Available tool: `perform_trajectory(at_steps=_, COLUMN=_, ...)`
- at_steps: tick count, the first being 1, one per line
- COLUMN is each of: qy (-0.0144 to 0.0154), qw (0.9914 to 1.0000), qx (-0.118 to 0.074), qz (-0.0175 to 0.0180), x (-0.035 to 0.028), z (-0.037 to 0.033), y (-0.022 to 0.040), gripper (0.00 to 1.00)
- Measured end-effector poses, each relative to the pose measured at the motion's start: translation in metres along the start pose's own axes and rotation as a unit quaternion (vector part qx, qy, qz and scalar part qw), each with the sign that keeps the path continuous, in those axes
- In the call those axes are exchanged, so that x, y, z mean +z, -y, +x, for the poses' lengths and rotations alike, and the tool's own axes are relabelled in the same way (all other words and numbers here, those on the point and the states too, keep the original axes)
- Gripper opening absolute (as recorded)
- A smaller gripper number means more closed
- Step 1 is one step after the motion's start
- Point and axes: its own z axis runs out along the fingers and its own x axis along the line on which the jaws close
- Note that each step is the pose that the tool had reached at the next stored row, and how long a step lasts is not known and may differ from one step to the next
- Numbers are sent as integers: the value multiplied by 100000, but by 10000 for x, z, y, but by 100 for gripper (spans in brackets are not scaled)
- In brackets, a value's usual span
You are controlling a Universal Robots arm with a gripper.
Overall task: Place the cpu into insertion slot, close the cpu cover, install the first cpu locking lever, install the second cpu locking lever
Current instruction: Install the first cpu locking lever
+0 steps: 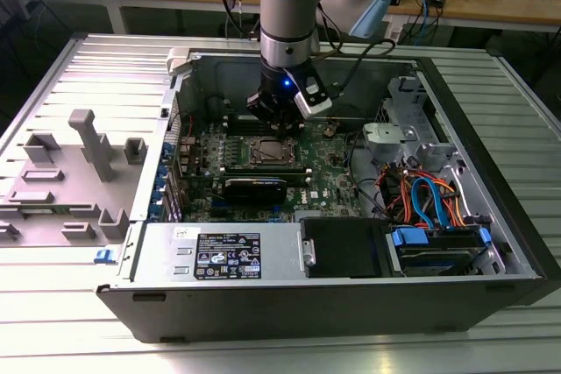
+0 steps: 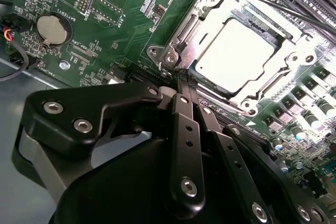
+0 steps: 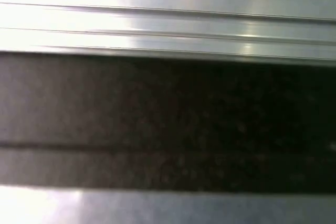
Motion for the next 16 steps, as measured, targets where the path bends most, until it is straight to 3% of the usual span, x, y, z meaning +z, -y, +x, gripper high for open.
perform_trajectory(at_steps=8, qy=1, qw=99999, qx=17, qz=-386, x=-19, z=-9, y=-13, gripper=11)
perform_trajectory(at_steps=10, qy=-33, qw=99999, qx=10, qz=-329, x=-58, z=-10, y=-13, gripper=11)
perform_trajectory(at_steps=16, qy=-44, qw=100000, qx=11, qz=14, x=-63, z=-9, y=-6, gripper=11)
